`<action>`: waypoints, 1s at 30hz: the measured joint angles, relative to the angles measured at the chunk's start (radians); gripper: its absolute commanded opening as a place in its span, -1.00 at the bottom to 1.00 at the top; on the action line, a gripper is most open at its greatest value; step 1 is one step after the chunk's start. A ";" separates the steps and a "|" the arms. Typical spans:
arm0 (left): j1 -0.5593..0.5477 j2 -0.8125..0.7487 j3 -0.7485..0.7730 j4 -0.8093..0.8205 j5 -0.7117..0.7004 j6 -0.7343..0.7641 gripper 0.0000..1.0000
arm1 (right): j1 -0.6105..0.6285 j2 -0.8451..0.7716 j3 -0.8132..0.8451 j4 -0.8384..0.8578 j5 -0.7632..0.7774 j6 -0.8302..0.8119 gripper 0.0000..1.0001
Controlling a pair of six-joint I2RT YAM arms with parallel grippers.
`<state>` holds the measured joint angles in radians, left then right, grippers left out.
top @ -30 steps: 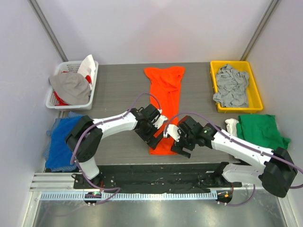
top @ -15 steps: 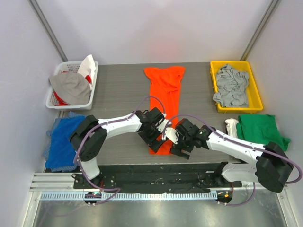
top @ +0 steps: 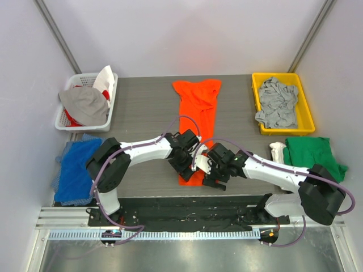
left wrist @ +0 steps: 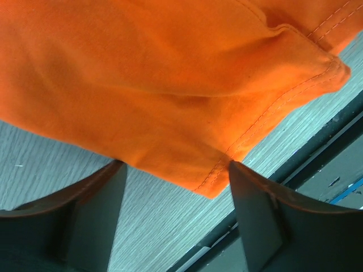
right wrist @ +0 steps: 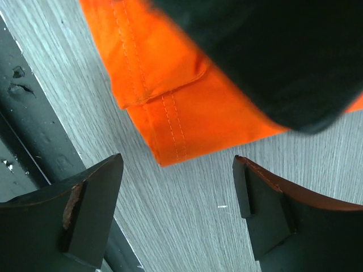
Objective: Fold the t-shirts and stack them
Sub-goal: Fold the tshirt
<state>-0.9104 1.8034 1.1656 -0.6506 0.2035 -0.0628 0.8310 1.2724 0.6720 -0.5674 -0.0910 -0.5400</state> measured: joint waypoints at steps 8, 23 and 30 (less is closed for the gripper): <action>-0.005 0.002 -0.006 0.005 -0.003 0.012 0.32 | 0.001 0.004 -0.008 0.010 0.003 -0.026 0.62; 0.007 -0.049 -0.084 0.078 -0.021 0.008 0.08 | 0.008 0.044 -0.008 0.080 0.002 -0.081 0.25; 0.014 -0.052 -0.092 0.085 -0.025 -0.006 -0.03 | 0.008 0.056 -0.014 0.119 0.015 -0.096 0.10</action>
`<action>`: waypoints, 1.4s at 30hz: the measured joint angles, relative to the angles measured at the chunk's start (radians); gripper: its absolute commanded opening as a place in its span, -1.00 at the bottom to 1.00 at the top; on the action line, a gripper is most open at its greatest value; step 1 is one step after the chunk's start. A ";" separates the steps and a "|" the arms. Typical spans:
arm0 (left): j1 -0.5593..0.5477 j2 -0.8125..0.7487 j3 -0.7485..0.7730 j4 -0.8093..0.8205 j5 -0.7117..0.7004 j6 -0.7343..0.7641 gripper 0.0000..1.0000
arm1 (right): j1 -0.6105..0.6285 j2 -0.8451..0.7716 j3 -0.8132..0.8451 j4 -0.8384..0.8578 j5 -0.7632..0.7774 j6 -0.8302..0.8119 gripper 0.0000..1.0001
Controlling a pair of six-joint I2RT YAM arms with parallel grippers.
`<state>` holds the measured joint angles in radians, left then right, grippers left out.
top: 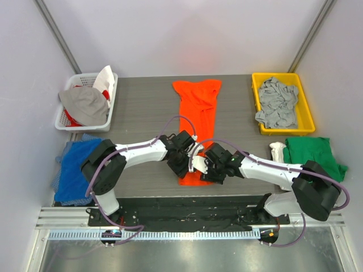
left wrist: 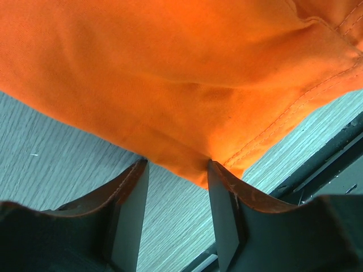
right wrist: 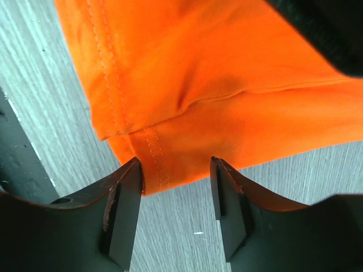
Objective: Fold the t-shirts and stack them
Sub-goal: Fold the tshirt
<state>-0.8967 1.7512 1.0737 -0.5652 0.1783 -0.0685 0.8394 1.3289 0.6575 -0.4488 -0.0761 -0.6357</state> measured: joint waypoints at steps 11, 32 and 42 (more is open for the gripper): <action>-0.003 0.018 0.023 -0.024 0.003 -0.006 -0.10 | -0.001 -0.008 -0.019 0.026 0.029 -0.005 0.03; -0.048 0.080 0.079 -0.146 0.076 -0.037 -1.00 | 0.005 -0.033 -0.028 -0.075 0.008 -0.044 -0.31; -0.048 0.084 0.089 -0.163 0.080 -0.033 -1.00 | 0.005 -0.033 -0.027 -0.085 0.007 -0.046 -0.98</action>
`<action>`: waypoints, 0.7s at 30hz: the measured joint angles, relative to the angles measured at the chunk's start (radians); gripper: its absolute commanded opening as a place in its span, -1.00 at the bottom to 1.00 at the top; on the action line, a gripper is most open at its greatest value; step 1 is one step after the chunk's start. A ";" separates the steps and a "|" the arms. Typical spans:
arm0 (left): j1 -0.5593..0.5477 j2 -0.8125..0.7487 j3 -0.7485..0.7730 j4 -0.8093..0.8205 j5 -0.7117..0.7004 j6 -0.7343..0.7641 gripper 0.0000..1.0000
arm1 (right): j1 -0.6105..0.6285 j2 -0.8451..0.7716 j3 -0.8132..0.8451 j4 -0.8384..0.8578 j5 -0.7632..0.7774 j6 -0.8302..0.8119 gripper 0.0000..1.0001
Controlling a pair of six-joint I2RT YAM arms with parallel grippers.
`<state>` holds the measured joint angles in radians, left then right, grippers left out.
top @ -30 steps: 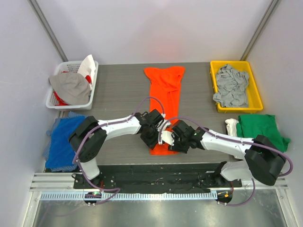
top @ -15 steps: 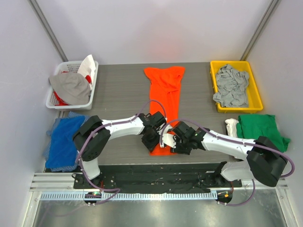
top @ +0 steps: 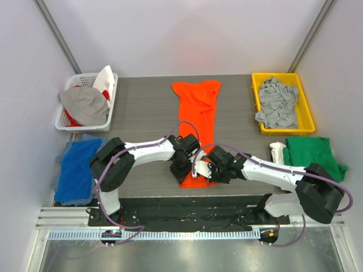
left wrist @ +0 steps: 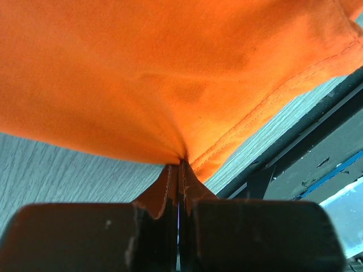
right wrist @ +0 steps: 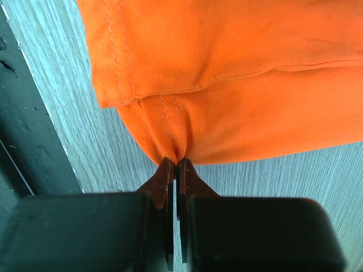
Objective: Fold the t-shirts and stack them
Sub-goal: Fold the tshirt
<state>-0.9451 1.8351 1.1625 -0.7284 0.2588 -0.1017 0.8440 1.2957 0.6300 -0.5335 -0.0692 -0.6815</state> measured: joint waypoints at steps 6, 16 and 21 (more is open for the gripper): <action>-0.002 0.000 0.013 -0.022 -0.037 0.015 -1.00 | 0.000 0.007 0.022 -0.033 0.000 0.001 -0.98; -0.004 -0.048 0.050 -0.051 -0.145 0.069 -1.00 | 0.000 -0.008 0.107 -0.142 0.016 0.026 -0.98; 0.005 -0.083 0.082 -0.073 -0.180 0.086 -1.00 | 0.000 -0.033 0.147 -0.166 0.041 0.038 -0.98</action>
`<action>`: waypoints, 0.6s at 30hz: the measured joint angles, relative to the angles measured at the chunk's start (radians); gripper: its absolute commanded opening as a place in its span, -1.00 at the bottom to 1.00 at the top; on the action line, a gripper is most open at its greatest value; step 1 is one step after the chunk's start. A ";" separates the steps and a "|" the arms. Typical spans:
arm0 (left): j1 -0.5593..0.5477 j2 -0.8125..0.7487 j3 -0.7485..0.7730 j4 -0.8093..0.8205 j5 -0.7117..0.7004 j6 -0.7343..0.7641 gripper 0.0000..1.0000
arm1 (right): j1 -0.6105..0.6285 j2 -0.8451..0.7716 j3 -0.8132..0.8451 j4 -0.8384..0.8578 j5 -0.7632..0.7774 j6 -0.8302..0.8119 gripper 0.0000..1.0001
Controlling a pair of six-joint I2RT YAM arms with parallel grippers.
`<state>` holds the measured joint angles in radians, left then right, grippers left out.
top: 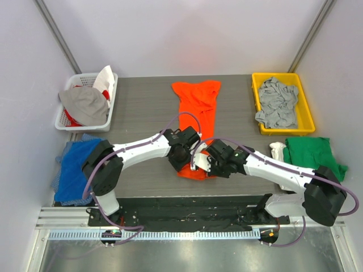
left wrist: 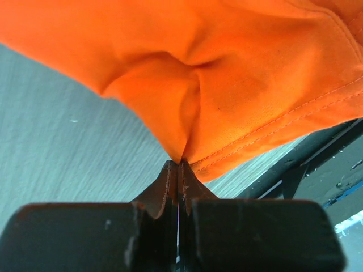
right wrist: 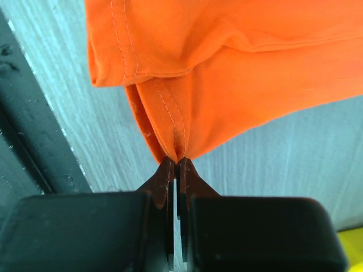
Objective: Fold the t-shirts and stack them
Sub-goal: Fold the tshirt
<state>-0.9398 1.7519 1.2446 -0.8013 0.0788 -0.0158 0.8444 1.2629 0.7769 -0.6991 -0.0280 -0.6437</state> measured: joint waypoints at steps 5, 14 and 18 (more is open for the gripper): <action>0.014 -0.011 0.016 -0.004 -0.019 0.009 -1.00 | 0.000 0.001 0.021 0.006 0.039 0.003 -0.98; 0.081 -0.012 0.055 -0.006 -0.045 0.053 -1.00 | -0.003 0.058 0.066 0.085 0.135 0.002 -0.98; 0.124 -0.012 0.106 -0.009 -0.057 0.076 -1.00 | -0.020 0.085 0.113 0.129 0.187 -0.001 -0.98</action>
<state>-0.8154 1.7397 1.3502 -0.8104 0.0219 0.0605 0.8242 1.3476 0.8898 -0.5697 0.1593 -0.6449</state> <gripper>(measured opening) 0.014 0.040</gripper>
